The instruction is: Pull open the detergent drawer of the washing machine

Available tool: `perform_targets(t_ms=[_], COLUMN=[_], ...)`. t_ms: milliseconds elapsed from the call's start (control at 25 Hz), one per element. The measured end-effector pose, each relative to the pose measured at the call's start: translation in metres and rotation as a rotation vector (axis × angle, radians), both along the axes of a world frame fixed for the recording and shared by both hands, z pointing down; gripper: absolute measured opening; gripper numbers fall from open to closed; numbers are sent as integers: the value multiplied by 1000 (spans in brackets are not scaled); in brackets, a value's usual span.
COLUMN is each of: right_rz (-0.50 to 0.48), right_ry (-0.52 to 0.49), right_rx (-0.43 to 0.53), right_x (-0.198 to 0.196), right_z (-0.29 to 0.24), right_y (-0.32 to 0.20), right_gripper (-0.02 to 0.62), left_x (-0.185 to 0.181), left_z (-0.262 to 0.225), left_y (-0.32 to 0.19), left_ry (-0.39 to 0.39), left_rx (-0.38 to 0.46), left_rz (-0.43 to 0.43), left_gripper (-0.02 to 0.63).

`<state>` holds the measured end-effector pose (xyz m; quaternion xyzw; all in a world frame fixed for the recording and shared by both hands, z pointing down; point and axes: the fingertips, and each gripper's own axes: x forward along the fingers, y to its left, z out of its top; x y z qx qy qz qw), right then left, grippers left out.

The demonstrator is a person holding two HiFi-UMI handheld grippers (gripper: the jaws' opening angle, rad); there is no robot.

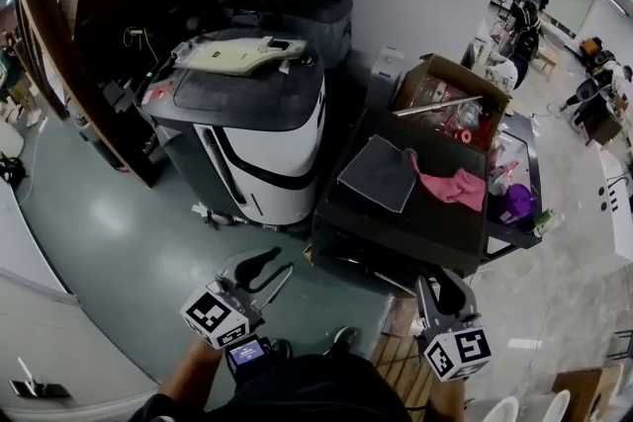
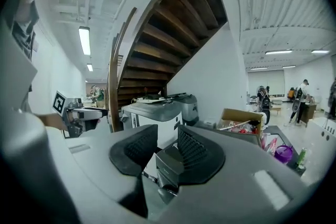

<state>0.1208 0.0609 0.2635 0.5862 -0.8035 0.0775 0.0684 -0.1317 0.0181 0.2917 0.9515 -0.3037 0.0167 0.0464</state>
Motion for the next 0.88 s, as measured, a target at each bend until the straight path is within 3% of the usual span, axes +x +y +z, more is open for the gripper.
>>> perform_targets(t_ms=[400,560,760,880], right_rz=[-192,-285,-337,-349], right_ry=[-105,-158,-300,-400], right_rx=[-32,-114,-278,-326], right_x=[34,35,14,1], right_z=[36,68,121,150], right_y=[-54,-69,-76,-80], right_gripper=[117,117,117,117], left_x=[56,75,94,101], left_z=[32,50,101,144], left_y=[-20,-33,-48,-63], left_ry=[-15,-13,-60,-60], left_rx=[-89,-124,-228,-305], left_rz=[-99,-143,-113,-93], left_gripper=[144,144,144,144])
